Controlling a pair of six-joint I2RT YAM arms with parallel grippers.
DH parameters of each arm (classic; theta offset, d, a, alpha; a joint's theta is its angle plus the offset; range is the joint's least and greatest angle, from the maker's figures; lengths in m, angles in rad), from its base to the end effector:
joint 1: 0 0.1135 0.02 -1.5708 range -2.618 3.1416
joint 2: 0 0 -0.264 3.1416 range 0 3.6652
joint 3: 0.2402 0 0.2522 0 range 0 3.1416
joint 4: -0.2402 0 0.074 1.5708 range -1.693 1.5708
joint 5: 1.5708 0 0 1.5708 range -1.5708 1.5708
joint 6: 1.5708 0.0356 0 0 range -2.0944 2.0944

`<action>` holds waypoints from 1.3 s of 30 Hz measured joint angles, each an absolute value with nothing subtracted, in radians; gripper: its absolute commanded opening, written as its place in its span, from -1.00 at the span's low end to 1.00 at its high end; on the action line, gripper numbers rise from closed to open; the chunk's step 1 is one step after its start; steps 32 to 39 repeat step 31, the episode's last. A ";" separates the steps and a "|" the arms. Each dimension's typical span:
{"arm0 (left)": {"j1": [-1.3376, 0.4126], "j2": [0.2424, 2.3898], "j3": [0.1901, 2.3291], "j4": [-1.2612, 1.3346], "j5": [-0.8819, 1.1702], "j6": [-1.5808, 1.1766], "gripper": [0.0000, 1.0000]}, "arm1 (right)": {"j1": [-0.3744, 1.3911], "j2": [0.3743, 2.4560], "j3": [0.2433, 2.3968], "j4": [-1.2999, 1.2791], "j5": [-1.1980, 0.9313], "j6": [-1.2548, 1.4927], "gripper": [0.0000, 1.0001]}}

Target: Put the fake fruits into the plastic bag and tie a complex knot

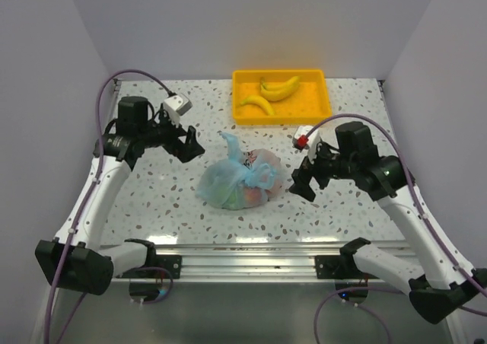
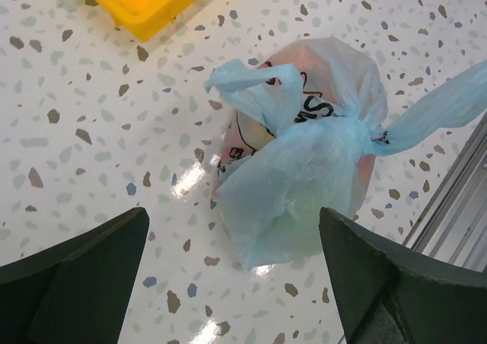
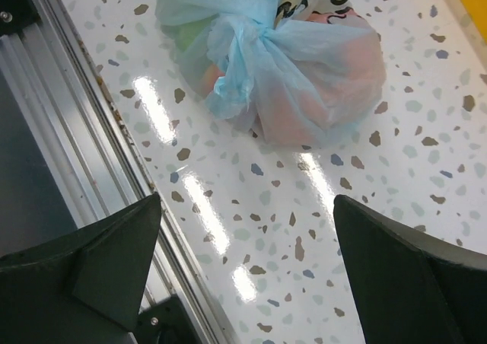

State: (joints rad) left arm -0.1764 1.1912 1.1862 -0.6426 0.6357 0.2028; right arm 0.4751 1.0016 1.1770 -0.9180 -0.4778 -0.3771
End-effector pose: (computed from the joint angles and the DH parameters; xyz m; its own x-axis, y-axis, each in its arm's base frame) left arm 0.2417 -0.0646 0.3556 -0.4594 0.2465 -0.8533 0.7146 0.6732 -0.1902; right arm 0.1581 0.0998 0.3663 -0.2986 -0.5213 -0.7994 -0.8791 0.4762 0.0178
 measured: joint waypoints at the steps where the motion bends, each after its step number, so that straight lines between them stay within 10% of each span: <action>1: -0.152 1.182 1.186 -0.656 0.644 0.201 1.00 | 0.468 0.983 1.192 -0.937 -0.465 -0.374 0.97; 17: 0.468 1.328 1.197 -0.870 0.743 0.282 1.00 | -0.162 1.242 1.242 -0.971 -0.549 -0.180 0.97; 39: 0.489 1.380 1.016 -0.771 0.567 0.380 1.00 | -0.182 1.335 1.082 -0.861 -0.485 -0.191 0.97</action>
